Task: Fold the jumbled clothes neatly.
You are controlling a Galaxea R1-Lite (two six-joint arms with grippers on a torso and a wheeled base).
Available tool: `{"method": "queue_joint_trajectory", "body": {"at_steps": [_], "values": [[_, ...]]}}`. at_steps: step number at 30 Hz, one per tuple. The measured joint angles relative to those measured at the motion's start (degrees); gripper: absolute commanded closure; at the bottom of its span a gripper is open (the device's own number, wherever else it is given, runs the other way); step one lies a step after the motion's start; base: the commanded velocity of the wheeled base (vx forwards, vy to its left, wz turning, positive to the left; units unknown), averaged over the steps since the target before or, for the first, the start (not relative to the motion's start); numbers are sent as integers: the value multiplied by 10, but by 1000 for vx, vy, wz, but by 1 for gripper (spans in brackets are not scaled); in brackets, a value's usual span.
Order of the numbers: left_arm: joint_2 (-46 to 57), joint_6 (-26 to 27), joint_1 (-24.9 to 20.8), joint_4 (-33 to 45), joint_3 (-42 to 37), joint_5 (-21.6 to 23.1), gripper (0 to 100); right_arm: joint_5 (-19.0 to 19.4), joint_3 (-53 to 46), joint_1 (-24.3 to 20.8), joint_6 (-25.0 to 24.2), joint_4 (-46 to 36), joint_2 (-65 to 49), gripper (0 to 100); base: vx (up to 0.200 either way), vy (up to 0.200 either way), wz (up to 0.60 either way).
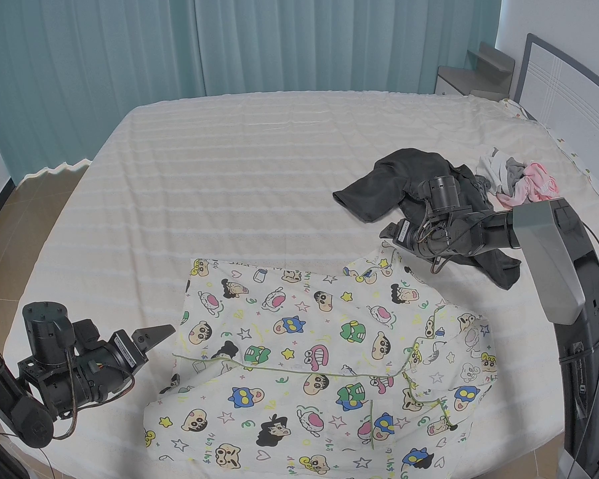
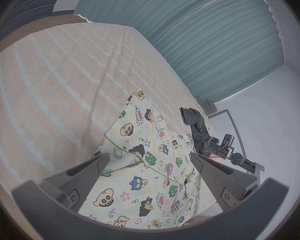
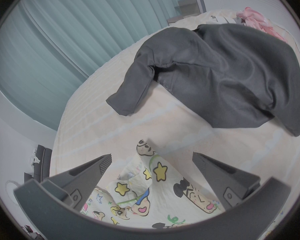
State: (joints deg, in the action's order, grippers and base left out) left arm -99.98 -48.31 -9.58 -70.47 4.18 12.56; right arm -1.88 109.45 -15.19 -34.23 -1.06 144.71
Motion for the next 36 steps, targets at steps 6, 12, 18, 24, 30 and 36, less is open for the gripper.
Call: {"method": "queue_joint_trajectory", "body": {"at_steps": [6,12,18,24,30,36], "values": [[0,0,-1,0,0,0,0,0,25,-5,1,-12,26,0,0,0,0],[0,0,-1,0,-1,0,0,-11,47,-10,-3,-28,52,100,0,0,0],[0,0,-1,0,-1,0,0,-24,51,-9,-9,-26,65,100,0,0,0],[0,0,-4,0,-3,0,0,-44,52,-7,-25,-16,62,100,0,0,0],[0,0,-5,0,-4,0,0,-63,52,-5,-40,13,44,100,0,0,0],[0,0,-5,0,-4,0,0,-85,52,5,-41,49,31,100,0,0,0]]}}
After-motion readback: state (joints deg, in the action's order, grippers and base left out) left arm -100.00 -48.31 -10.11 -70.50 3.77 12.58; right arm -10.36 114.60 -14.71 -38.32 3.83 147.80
